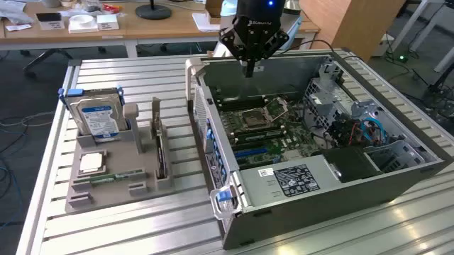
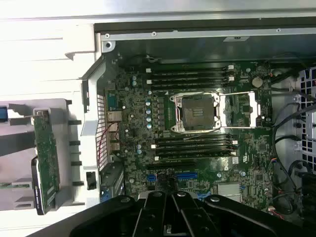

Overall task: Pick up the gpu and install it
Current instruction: 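Reach for the gpu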

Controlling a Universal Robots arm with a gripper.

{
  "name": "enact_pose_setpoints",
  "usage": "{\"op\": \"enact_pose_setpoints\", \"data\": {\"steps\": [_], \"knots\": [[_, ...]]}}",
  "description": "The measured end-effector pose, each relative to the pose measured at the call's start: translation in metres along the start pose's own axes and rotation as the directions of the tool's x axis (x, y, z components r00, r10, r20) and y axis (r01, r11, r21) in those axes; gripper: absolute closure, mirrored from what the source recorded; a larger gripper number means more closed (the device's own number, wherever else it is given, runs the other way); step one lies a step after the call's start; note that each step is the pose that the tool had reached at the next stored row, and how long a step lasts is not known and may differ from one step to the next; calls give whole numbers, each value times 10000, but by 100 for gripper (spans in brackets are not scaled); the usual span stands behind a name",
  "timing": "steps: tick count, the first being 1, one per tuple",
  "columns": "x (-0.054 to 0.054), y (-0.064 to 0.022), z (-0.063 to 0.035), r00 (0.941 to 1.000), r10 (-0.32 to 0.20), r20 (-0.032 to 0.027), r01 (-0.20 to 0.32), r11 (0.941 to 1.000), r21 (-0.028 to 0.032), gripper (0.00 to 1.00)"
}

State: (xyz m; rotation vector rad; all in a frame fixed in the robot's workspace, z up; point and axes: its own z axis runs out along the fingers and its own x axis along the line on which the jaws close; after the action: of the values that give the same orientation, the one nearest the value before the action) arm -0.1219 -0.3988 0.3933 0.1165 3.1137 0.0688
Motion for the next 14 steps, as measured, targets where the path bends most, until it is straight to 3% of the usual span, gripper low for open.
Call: {"op": "enact_pose_setpoints", "data": {"steps": [14], "knots": [[6,0,1,10000,2,2,-2,10000,-2,89]]}}
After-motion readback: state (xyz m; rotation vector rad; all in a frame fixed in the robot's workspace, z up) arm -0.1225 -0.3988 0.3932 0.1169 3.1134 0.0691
